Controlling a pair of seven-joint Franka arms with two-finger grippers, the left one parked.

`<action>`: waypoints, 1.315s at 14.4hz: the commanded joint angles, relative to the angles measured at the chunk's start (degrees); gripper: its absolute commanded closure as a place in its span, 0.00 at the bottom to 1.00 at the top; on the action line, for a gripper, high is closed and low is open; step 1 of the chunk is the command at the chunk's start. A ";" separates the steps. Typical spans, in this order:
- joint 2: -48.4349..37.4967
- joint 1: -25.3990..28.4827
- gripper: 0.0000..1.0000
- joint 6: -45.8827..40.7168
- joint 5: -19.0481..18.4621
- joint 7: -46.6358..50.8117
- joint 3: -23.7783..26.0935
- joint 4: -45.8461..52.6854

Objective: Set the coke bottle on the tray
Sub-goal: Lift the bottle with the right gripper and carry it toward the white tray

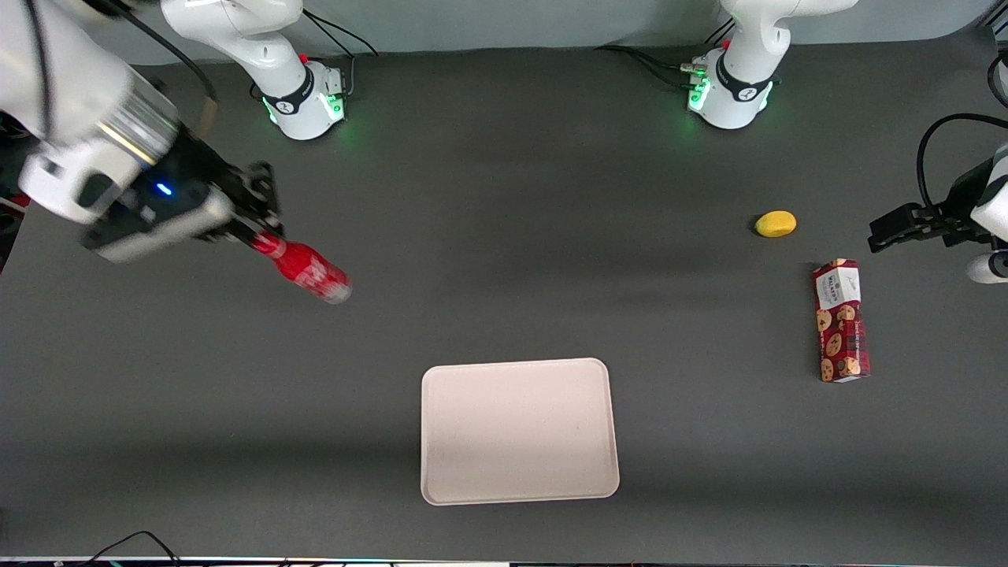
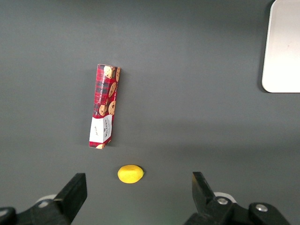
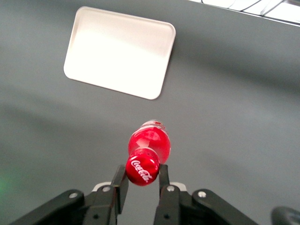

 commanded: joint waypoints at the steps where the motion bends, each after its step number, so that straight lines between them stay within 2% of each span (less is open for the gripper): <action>1: 9.55 2.32 0.96 4.21 -1.75 5.20 0.81 6.56; 3: 15.70 3.99 0.96 8.26 -2.54 8.89 0.90 8.49; 7: 24.42 5.05 0.96 14.86 -6.15 9.96 0.90 10.08; 9: 27.76 5.58 0.96 18.10 -9.12 9.96 0.90 10.26; 10: 28.99 5.84 0.96 20.30 -10.45 10.05 0.90 10.26; 14: 30.67 7.25 0.95 23.38 -10.98 12.24 0.73 10.17; 16: 31.81 7.69 0.93 24.71 -13.00 12.94 0.73 10.17; 17: 32.34 8.04 0.84 25.06 -13.62 13.91 0.64 9.73; 18: 32.60 8.13 0.65 25.76 -14.32 14.18 0.64 9.82; 19: 32.61 8.22 0.34 25.86 -14.50 14.27 0.64 9.73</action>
